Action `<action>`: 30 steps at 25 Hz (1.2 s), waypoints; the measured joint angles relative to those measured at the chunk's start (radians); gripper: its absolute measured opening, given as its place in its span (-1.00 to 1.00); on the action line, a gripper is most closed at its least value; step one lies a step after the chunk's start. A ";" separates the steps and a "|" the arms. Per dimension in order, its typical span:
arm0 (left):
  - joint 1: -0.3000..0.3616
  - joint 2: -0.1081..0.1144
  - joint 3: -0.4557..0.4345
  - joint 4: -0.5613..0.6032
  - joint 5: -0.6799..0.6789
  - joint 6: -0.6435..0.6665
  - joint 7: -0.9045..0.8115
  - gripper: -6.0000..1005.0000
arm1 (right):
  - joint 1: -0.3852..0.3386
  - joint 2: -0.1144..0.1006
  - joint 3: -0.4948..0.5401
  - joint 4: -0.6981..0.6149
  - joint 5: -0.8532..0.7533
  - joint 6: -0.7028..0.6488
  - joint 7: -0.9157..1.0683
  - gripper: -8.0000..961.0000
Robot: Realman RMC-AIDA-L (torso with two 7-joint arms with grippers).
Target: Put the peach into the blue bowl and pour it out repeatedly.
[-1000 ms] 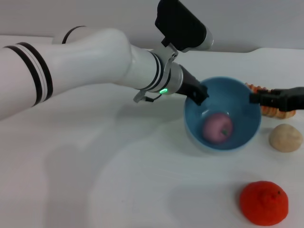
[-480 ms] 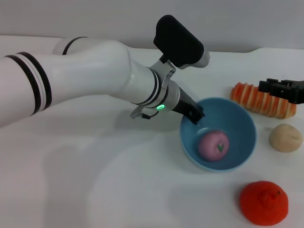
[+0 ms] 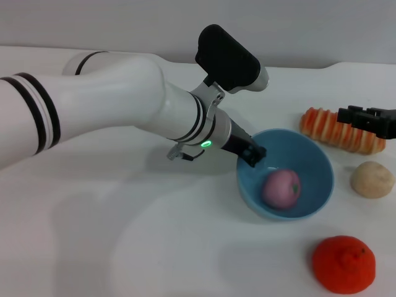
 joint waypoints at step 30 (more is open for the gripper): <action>0.461 0.012 -0.010 0.376 0.101 -0.707 0.065 0.62 | -0.134 0.005 0.285 0.370 0.422 0.057 -0.875 0.29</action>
